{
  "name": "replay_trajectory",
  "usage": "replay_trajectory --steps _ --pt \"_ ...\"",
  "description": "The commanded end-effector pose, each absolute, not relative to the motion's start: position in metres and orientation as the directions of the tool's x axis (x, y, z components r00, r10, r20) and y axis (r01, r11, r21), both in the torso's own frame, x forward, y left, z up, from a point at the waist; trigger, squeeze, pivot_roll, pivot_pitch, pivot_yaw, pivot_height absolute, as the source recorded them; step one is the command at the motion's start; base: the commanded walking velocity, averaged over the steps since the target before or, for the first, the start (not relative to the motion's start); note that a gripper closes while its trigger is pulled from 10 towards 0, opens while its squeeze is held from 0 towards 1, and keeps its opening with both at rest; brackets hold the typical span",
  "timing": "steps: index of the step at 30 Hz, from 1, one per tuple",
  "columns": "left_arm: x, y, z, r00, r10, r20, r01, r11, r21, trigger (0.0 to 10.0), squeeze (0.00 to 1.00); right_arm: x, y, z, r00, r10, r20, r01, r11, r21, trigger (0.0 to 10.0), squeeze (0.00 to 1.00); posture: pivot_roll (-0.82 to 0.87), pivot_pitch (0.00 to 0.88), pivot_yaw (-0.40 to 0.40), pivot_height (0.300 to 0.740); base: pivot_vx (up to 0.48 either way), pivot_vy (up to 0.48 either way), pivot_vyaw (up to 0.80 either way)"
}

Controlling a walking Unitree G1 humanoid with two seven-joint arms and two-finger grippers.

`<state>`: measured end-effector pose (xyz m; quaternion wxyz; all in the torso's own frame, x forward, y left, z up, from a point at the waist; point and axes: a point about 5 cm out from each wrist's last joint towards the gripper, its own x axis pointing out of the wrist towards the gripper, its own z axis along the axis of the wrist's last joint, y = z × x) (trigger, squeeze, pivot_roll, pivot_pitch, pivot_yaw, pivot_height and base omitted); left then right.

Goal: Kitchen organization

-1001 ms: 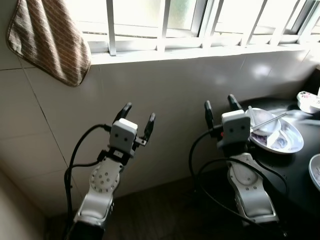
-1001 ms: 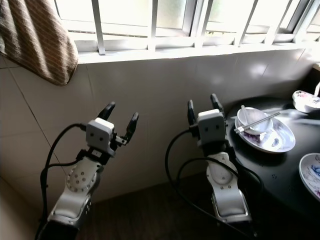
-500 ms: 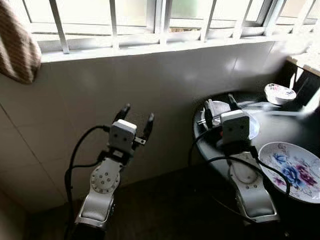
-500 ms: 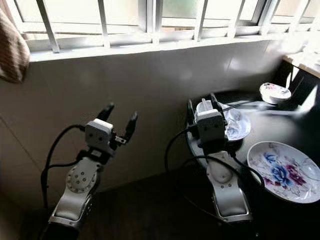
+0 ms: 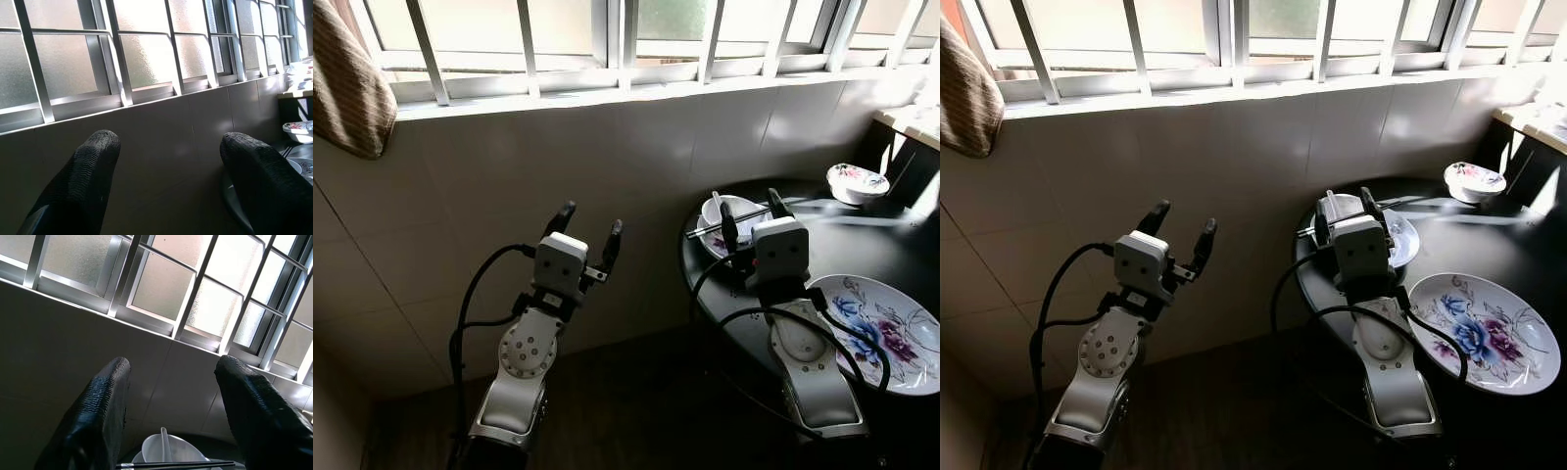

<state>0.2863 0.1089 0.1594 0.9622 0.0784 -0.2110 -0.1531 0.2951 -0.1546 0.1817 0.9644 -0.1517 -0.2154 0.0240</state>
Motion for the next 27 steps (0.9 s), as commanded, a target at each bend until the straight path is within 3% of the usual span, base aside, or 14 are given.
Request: replay_trajectory --steps 1,7,17,27 --pt "0.2863 0.1072 0.1601 0.864 -0.335 0.376 0.264 0.937 0.229 10.0 0.0 0.2949 -0.1536 0.1863 0.9 0.119 0.42 0.017 0.952 -0.307 10.0 0.0 0.05 0.0 -0.047 0.74 0.0 0.0 0.0" --pt "0.2864 0.1061 0.1583 0.866 -0.345 0.361 0.267 0.931 0.249 10.0 0.0 0.295 -0.1529 0.1862 0.9 0.122 0.419 0.015 0.951 -0.308 10.0 0.0 0.05 0.0 -0.047 0.74 0.0 -0.109 0.0" --pt "0.2872 0.106 0.1581 0.869 -0.344 0.356 0.266 0.931 0.251 10.0 0.0 0.2955 -0.1519 0.1853 0.901 0.125 0.415 0.011 0.951 -0.31 10.0 0.0 0.05 0.0 -0.048 0.74 0.0 -0.47 0.0" --pt "0.287 0.1078 0.1581 0.87 -0.337 0.36 0.263 0.935 0.239 10.0 0.0 0.2963 -0.1494 0.184 0.902 0.13 0.411 0.002 0.952 -0.306 10.0 0.0 0.05 0.0 -0.043 0.74 0.0 0.0 0.0"
